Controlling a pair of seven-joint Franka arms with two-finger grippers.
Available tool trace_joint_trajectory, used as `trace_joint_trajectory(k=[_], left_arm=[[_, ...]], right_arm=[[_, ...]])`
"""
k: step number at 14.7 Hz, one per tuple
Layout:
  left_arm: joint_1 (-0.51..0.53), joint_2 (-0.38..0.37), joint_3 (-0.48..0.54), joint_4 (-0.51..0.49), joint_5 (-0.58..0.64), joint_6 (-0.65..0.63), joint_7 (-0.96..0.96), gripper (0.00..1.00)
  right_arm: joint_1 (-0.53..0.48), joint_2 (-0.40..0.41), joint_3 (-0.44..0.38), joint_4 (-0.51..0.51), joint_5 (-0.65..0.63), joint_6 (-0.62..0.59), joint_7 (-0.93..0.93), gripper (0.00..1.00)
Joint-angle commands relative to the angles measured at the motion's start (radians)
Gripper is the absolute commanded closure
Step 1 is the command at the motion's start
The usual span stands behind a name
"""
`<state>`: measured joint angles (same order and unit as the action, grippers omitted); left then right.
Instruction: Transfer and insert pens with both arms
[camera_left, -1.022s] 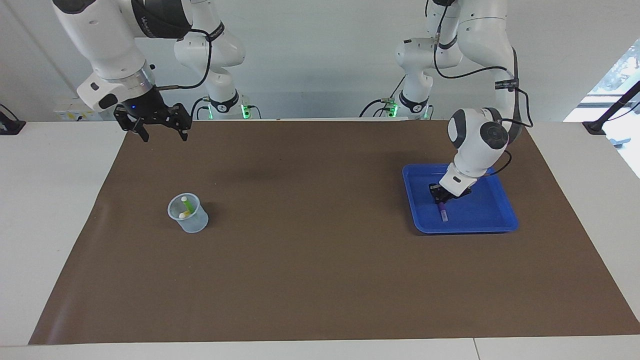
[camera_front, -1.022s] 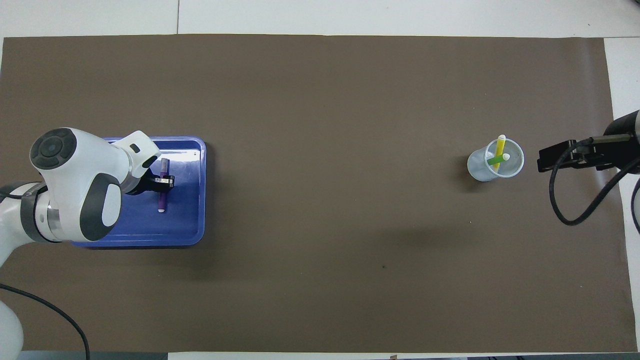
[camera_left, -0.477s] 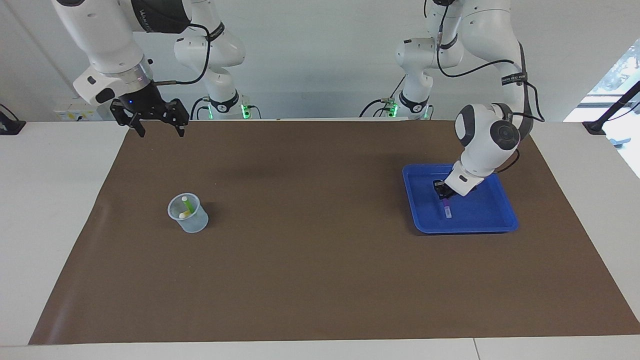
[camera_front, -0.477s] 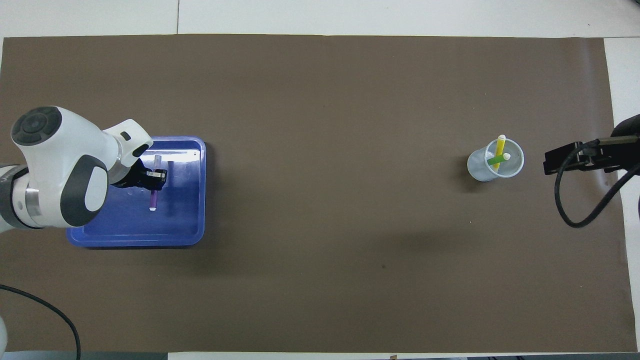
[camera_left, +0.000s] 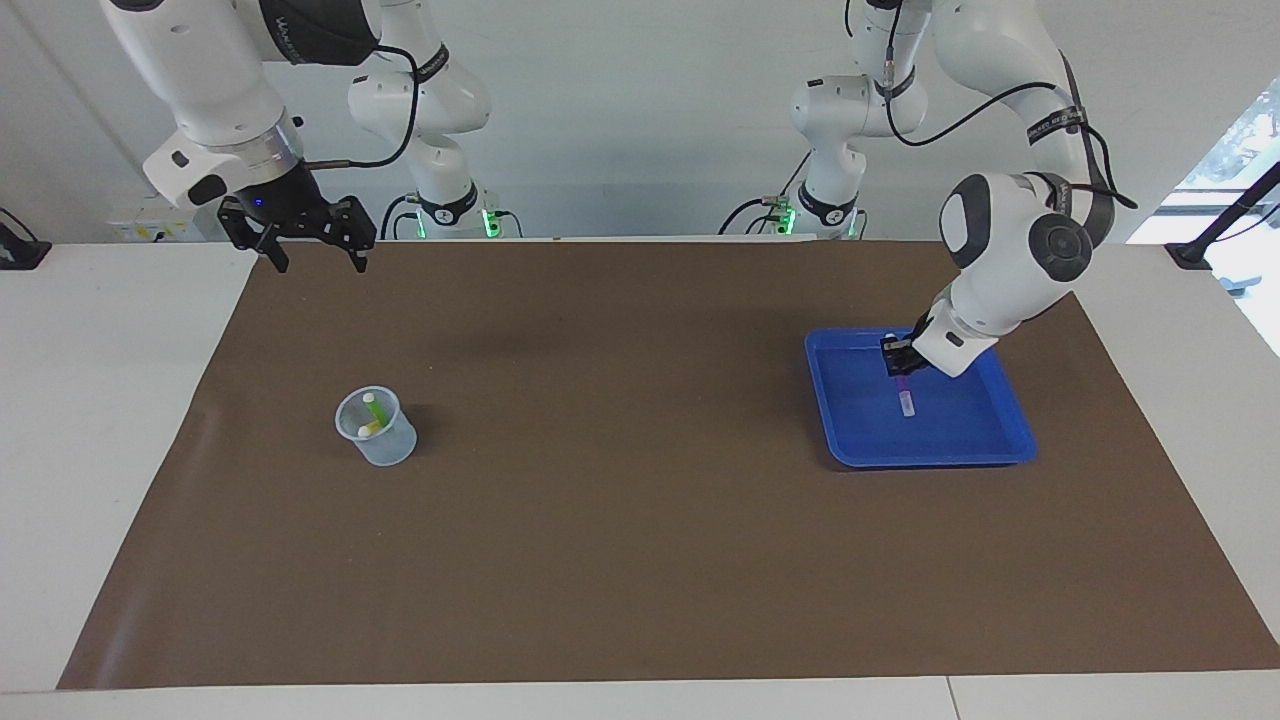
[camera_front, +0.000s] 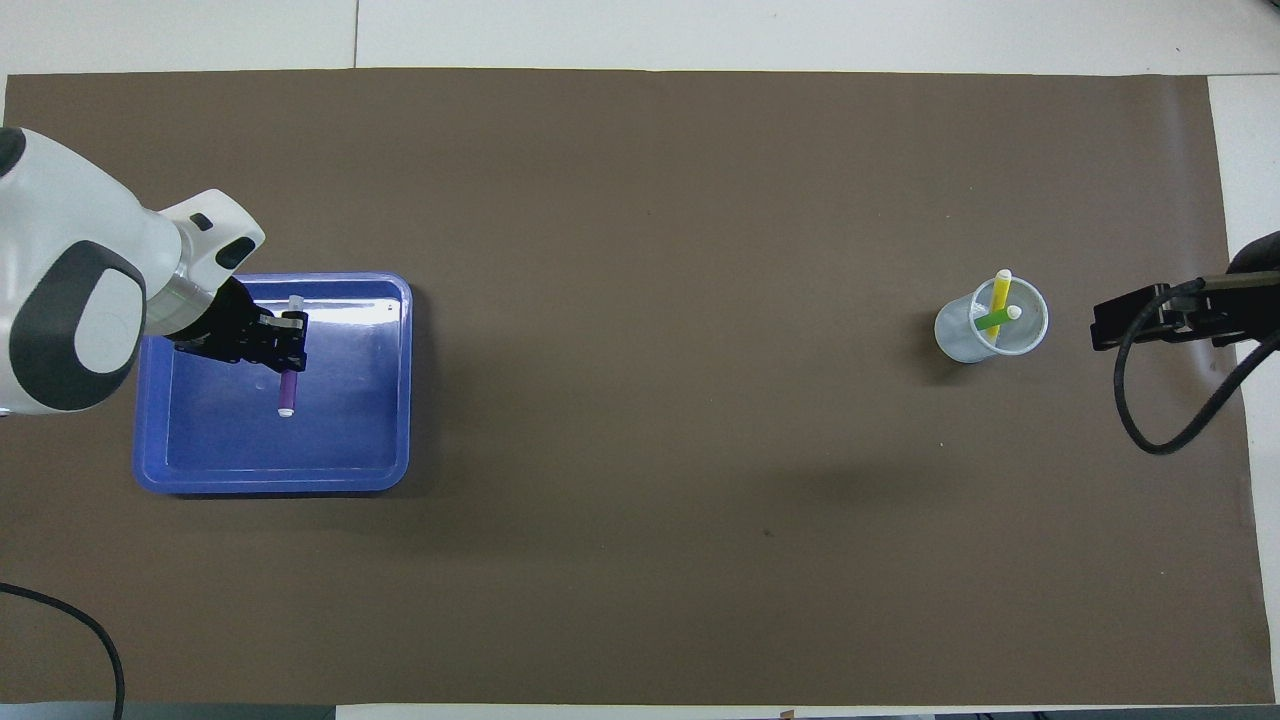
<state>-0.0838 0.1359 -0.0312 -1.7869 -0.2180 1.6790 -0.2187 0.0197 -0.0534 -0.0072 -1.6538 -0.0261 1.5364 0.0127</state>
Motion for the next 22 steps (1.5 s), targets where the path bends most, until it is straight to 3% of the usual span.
trace_joint_trajectory(k=[1, 6, 8, 11, 17, 22], left_arm=[[-0.002, -0.039, -0.006, 0.047, -0.143, -0.067, -0.282, 1.0], [-0.02, -0.123, -0.019, 0.024, -0.453, -0.039, -0.836, 1.0], [-0.053, -0.151, -0.024, 0.0, -0.542, 0.034, -1.037, 1.0], [-0.14, -0.191, -0.024, -0.06, -0.662, 0.195, -1.281, 1.0], [-0.344, -0.344, -0.024, -0.287, -0.874, 0.528, -1.449, 1.0], [-0.531, -0.38, -0.024, -0.38, -0.914, 0.793, -1.582, 1.0]], right_arm=[[-0.009, -0.006, 0.007, -0.009, -0.001, -0.001, 0.018, 0.0], [-0.009, -0.016, 0.016, -0.034, -0.003, 0.022, 0.023, 0.0], [-0.007, -0.016, 0.024, -0.031, 0.006, 0.024, 0.024, 0.0], [-0.009, -0.014, 0.026, -0.027, 0.173, 0.028, 0.067, 0.0], [-0.006, -0.006, 0.121, -0.026, 0.437, 0.126, 0.312, 0.0], [-0.004, -0.002, 0.277, -0.029, 0.465, 0.275, 0.476, 0.0]])
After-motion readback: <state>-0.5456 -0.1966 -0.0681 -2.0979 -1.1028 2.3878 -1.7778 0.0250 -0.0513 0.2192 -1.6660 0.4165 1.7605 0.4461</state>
